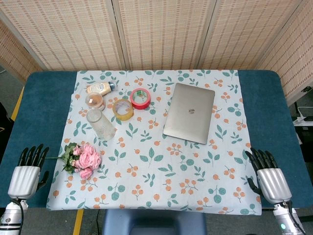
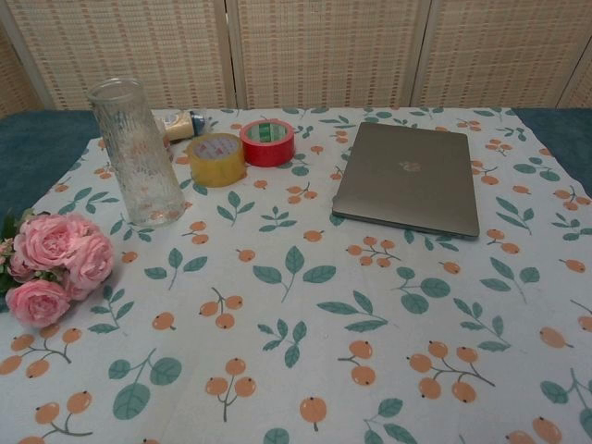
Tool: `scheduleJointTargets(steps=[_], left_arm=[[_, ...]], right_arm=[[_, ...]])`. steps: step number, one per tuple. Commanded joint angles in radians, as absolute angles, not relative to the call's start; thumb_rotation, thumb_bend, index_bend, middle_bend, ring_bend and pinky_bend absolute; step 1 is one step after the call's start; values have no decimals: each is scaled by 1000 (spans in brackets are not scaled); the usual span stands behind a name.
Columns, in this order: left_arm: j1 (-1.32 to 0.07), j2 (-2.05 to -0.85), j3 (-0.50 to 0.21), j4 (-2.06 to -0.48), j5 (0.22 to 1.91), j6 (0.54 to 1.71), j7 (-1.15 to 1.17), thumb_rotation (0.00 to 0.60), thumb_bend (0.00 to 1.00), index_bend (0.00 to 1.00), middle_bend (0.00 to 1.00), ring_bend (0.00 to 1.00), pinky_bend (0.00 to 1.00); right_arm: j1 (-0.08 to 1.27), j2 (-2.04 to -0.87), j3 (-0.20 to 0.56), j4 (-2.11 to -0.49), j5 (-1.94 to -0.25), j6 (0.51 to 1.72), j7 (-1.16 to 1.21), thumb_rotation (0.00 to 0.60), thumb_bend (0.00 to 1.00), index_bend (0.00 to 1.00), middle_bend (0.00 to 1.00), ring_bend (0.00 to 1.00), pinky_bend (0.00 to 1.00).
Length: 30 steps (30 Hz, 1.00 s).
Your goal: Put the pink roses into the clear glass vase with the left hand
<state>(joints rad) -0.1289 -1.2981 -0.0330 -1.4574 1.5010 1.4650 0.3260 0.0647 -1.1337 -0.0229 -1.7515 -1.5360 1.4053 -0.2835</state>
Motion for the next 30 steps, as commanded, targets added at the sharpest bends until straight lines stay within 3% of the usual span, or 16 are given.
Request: scheduleJointTargets(steps=[1,9,19,25,28,30], left_arm=[[-134,-1310,-26,-1450,1495,1444,328,600,431,0,0,0,74],[-219,-1374,-30,-1465,1458,1276,348,600,437,0,0,0,94],[-373,-1404,-106,-1480,1215,981,425,600,438,0,0,0,110],[-423,-1425,-117,-1462,1157,937,453,600,435,0,9,8,109],[-444,-1440,-118,-1432,1133,926,473,600,430,68,134,106,103],[-454,-1454,-118,-1410,1119,926,489,600,435,188,251,200,106]], right_arm=[[69,-1136,-22,-1751,-1530,1395,-283,600,307,0,0,0,0],[68,-1133,-25,-1743,-1557,1413,-254,600,307,0,0,0,0],[61,-1114,-35,-1749,-1586,1430,-221,600,307,0,0,0,0],[68,-1116,-34,-1747,-1573,1409,-230,600,308,0,0,0,0],[69,-1115,-36,-1751,-1570,1403,-235,600,307,0,0,0,0],[68,-1113,-37,-1753,-1570,1403,-236,600,307,0,0,0,0]])
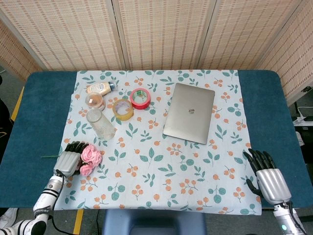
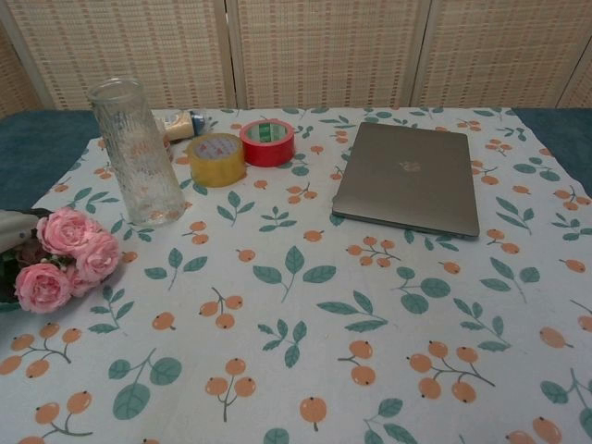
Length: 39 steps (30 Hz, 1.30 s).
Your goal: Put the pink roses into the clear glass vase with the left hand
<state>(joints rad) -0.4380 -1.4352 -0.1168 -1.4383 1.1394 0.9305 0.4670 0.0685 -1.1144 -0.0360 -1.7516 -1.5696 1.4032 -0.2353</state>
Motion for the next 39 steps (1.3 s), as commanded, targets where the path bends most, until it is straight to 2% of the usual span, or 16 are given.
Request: scheduleJointTargets(steps=[1,3,6,9,11,15,19,21,24,28,34,39], left_arm=[[-459,-1463,-117,-1396,1114,930,495,600,437,248,310,245,114],[-460,-1476,-115,-1379,1112,943,496,600,442,365,430,339,136],[-457,-1495,-113,-1359,1131,969,461,600,462,493,562,418,159],[-448,-1516,-108,-1331,1185,1009,388,600,499,602,664,491,197],[-438,-1523,-109,-1315,1231,1038,292,600,510,633,691,509,198],[-409,-1521,-118,-1296,1361,1155,14,600,512,649,704,514,199],[-370,-1517,-155,-1272,1484,1360,-356,600,515,652,708,511,197],[-359,-1503,-180,-1288,1502,1424,-503,600,516,650,709,509,195],[-347,-1464,-248,-1358,1499,1507,-785,600,515,654,716,503,190],[-361,-1432,-348,-1400,1474,1569,-921,600,521,659,725,493,175],[-458,-1404,-499,-1472,1407,1536,-943,600,524,663,730,492,170],[-572,-1406,-586,-1458,1338,1442,-869,600,534,669,732,491,181]], right_arm=[[69,-1111,-36,-1757,-1570,1403,-236,600,307,0,0,0,0],[68,-1110,-36,-1757,-1571,1406,-235,600,307,0,0,0,0],[67,-1109,-36,-1757,-1571,1408,-232,600,307,0,0,0,0],[68,-1108,-37,-1755,-1569,1402,-229,600,308,0,0,0,0],[68,-1105,-38,-1760,-1570,1402,-230,600,307,0,0,0,0],[68,-1104,-37,-1760,-1567,1402,-228,600,307,0,0,0,0],[69,-1104,-39,-1762,-1566,1396,-230,600,307,0,0,0,0],[70,-1105,-39,-1762,-1564,1393,-232,600,307,0,0,0,0],[71,-1104,-41,-1764,-1561,1386,-233,600,308,0,0,0,0],[74,-1102,-42,-1766,-1556,1377,-229,600,308,0,0,0,0],[80,-1106,-37,-1764,-1537,1362,-238,600,307,0,0,0,0],[84,-1110,-32,-1763,-1519,1354,-247,600,307,0,0,0,0]])
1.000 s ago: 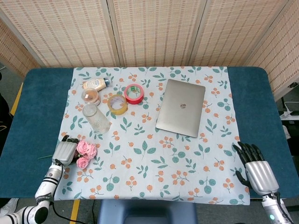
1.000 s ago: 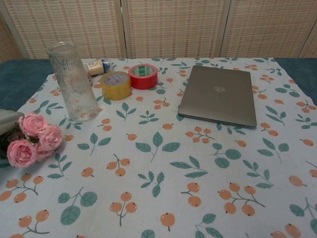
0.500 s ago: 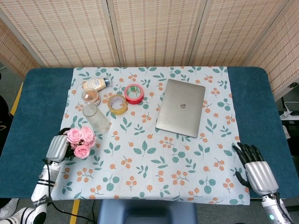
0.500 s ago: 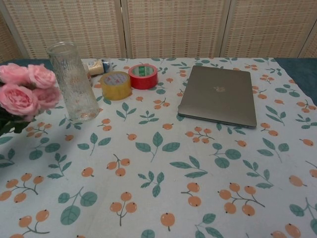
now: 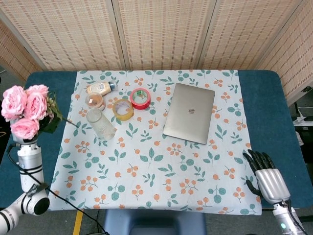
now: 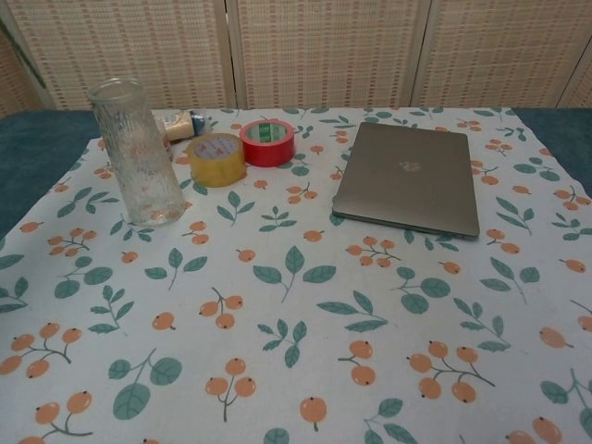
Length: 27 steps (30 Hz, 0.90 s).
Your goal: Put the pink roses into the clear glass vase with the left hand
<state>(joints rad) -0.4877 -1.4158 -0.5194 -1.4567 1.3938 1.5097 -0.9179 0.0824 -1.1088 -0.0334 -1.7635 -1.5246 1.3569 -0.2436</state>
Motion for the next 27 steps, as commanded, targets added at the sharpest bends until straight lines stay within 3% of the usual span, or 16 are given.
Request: scheduleJointTargets(steps=[1,5,11,23,26,27], left_arm=[[-597,-1413,-600,-1446,1318,1418,-855,600,537,669,732,491,181],[-661,-1448,-612,-1401,1281,1371,-819,600,538,669,732,491,185],[-728,-1528,-578,-1262,1280,1336,-793,600,539,669,733,492,188],[-727,-1601,-508,-1123,1289,1336,-852,600,541,663,731,491,216],[-715,-1632,-471,-1088,1305,1353,-847,600,526,568,674,446,203],[-711,-1642,-454,-1076,1313,1353,-848,600,513,451,588,382,187]], right_arm=[[84,-1111,-29,-1762,-1514,1353,-249,600,307,0,0,0,0],[87,-1115,-22,-1760,-1500,1351,-254,600,307,0,0,0,0],[90,-1116,-20,-1758,-1489,1344,-257,600,308,0,0,0,0],[91,-1114,-16,-1756,-1482,1349,-252,600,308,0,0,0,0],[91,-1115,-18,-1757,-1487,1351,-254,600,308,0,0,0,0],[91,-1115,-19,-1757,-1488,1351,-254,600,307,0,0,0,0]])
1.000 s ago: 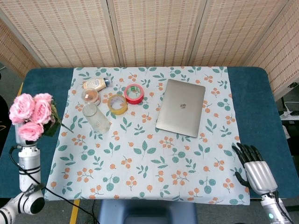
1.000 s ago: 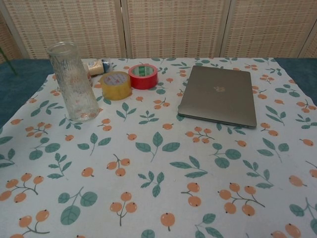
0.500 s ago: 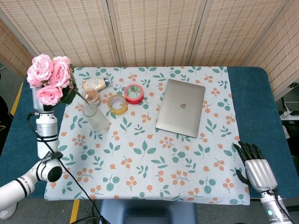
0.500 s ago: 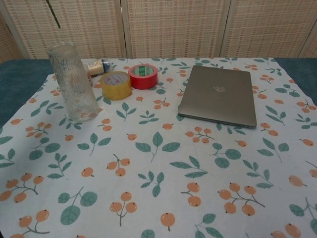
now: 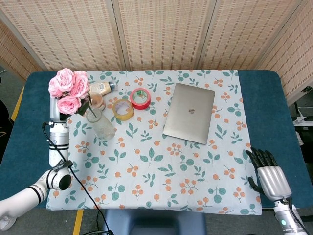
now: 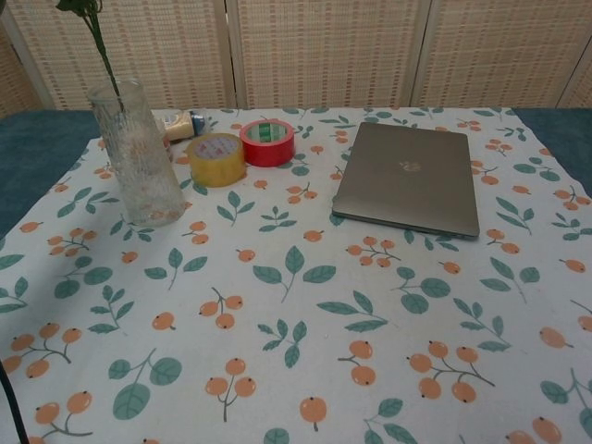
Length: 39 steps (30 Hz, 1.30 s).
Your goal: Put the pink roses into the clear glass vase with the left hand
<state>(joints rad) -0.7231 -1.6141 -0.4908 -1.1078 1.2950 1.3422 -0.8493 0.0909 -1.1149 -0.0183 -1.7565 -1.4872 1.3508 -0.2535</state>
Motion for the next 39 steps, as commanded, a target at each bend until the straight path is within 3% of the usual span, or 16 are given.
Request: scheduleJointTargets(steps=[1,2,4,6,7,19,34,39], left_arm=[[-705,-1648,-428,-1064,1326,1343,-855,600,504,345,500,316,173],[-701,-1646,-407,-1062,1337,1328,-864,600,498,253,419,253,160],[-694,-1630,-369,-1069,1357,1294,-875,600,481,46,162,68,120],[-684,-1609,-337,-1093,1370,1264,-876,600,473,0,25,1,93],[-678,-1599,-323,-1109,1377,1255,-878,600,471,0,7,0,87],[-603,-1526,-201,-1197,1438,1255,-747,600,451,0,0,0,57],[-423,-1387,-71,-1152,1432,1353,-285,600,442,0,0,0,53],[-224,-1346,53,-1268,1450,1521,-1,600,438,0,0,0,53]], right_arm=[[90,-1115,-20,-1758,-1490,1352,-254,600,307,0,0,0,0],[90,-1115,-21,-1758,-1491,1353,-254,600,307,0,0,0,0],[89,-1114,-22,-1759,-1494,1355,-252,600,307,0,0,0,0],[89,-1113,-22,-1759,-1498,1359,-247,600,308,0,0,0,0],[89,-1113,-22,-1757,-1499,1359,-245,600,308,0,0,0,0],[84,-1104,-33,-1763,-1528,1373,-229,600,307,0,0,0,0],[84,-1095,-40,-1763,-1550,1374,-209,600,308,0,0,0,0],[81,-1109,-45,-1761,-1557,1377,-237,600,307,0,0,0,0]])
